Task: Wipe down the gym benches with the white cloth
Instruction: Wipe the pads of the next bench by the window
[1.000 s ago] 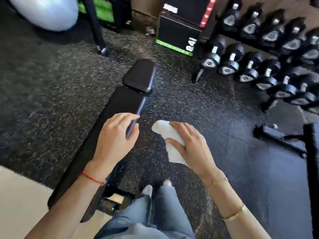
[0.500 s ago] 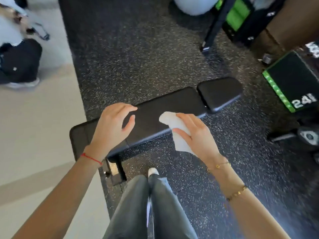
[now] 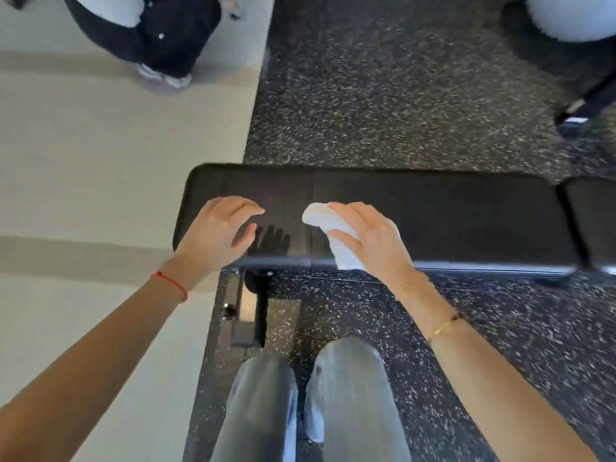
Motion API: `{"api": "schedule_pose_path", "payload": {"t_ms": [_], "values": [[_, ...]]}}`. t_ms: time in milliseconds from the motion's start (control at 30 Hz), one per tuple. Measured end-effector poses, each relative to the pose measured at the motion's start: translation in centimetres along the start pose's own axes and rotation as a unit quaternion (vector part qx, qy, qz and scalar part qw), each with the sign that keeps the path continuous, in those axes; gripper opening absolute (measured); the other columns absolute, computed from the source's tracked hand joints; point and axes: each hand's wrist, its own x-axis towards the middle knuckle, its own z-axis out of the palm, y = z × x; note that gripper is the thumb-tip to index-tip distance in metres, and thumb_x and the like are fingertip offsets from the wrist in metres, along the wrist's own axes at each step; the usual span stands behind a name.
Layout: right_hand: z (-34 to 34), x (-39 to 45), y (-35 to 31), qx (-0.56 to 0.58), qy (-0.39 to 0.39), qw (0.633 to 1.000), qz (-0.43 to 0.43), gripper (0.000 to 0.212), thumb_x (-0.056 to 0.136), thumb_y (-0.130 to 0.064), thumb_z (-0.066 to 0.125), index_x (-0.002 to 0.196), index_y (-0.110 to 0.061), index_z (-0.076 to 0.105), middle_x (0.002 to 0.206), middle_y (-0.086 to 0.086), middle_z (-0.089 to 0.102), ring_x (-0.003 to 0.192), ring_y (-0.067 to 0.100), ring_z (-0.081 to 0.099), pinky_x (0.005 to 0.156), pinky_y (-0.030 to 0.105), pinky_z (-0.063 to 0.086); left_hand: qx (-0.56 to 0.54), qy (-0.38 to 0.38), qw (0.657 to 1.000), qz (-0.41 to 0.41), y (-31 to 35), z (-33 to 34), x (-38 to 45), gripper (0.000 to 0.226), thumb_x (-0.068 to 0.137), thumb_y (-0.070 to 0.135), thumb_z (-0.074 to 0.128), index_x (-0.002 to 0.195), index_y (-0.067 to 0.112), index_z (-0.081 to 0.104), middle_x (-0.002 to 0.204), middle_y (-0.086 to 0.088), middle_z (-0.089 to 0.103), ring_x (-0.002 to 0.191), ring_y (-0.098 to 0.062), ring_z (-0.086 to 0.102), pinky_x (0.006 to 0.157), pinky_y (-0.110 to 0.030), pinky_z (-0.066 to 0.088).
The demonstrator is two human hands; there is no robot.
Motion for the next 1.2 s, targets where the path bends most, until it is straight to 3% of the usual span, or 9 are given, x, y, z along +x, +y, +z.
{"api": "schedule_pose_path", "payload": {"t_ms": [200,300,433,567,800,1000,1200], "values": [[10.6,3.6,-0.2,-0.036,0.057,0.995,-0.079,0.043,0.099,-0.033,0.057,0.139,-0.016,0.055,0.121,0.009,0.063,0.108,0.032,0.058,0.093,0.045,0.044,0.029,0.030,0.999,-0.009,-7.0,8.3,-4.4,0.036,0.092,0.021,0.057,0.128,0.014,0.060,0.128,-0.008,0.062,0.120,-0.028,0.056,0.106,-0.048,0.042],[14.1,3.3,-0.4,-0.067,0.080,0.986,-0.133,0.042,0.100,-0.040,0.052,0.137,-0.020,0.057,0.127,0.004,0.063,0.116,0.028,0.057,0.100,0.041,0.035,0.029,0.045,0.999,-0.007,-9.5,10.6,-5.6,0.040,0.097,0.027,0.049,0.135,0.018,0.055,0.138,-0.004,0.057,0.132,-0.025,0.049,0.110,-0.052,0.037],[17.1,1.1,0.7,-0.091,0.087,0.976,-0.178,0.055,0.101,-0.051,0.037,0.148,-0.023,0.046,0.155,0.001,0.042,0.146,0.023,0.034,0.118,0.044,0.024,0.023,0.088,0.996,0.026,-11.8,11.9,-6.2,0.041,0.099,0.026,0.043,0.136,0.017,0.056,0.144,-0.003,0.053,0.136,-0.026,0.045,0.112,-0.050,0.034],[19.0,0.5,0.8,-0.195,0.109,0.952,-0.209,0.057,0.105,-0.054,0.027,0.156,-0.027,0.028,0.163,-0.001,0.026,0.152,0.023,0.020,0.122,0.048,0.016,0.018,0.118,0.992,0.042,-13.3,12.3,-6.2,0.039,0.100,0.022,0.043,0.136,0.016,0.057,0.143,-0.005,0.053,0.135,-0.029,0.046,0.111,-0.050,0.034],[23.2,4.0,-4.8,-0.328,0.194,0.905,-0.191,0.057,0.107,-0.054,0.024,0.158,-0.028,0.021,0.162,0.001,0.029,0.146,0.027,0.033,0.118,0.050,0.028,-0.010,0.140,0.989,0.051,-13.8,13.1,-5.8,0.039,0.101,0.011,0.038,0.136,0.014,0.056,0.143,-0.005,0.053,0.132,-0.027,0.048,0.109,-0.050,0.036],[22.4,1.4,0.2,-0.335,0.277,0.885,-0.166,0.054,0.105,-0.050,0.041,0.151,-0.023,0.040,0.152,0.006,0.046,0.135,0.032,0.050,0.112,0.050,0.037,-0.018,0.138,0.989,0.049,-14.1,12.8,-5.6,0.043,0.097,0.003,0.038,0.134,0.013,0.057,0.140,-0.005,0.055,0.130,-0.026,0.050,0.109,-0.048,0.038],[24.6,5.1,-5.3,-0.397,0.275,0.856,-0.184,0.057,0.102,-0.056,0.040,0.151,-0.027,0.040,0.152,0.002,0.047,0.132,0.028,0.052,0.109,0.048,0.042,-0.047,0.181,0.982,0.001,-13.4,12.9,-4.8,0.038,0.097,0.008,0.040,0.125,0.014,0.065,0.132,-0.003,0.061,0.125,-0.024,0.053,0.107,-0.044,0.040]]}}
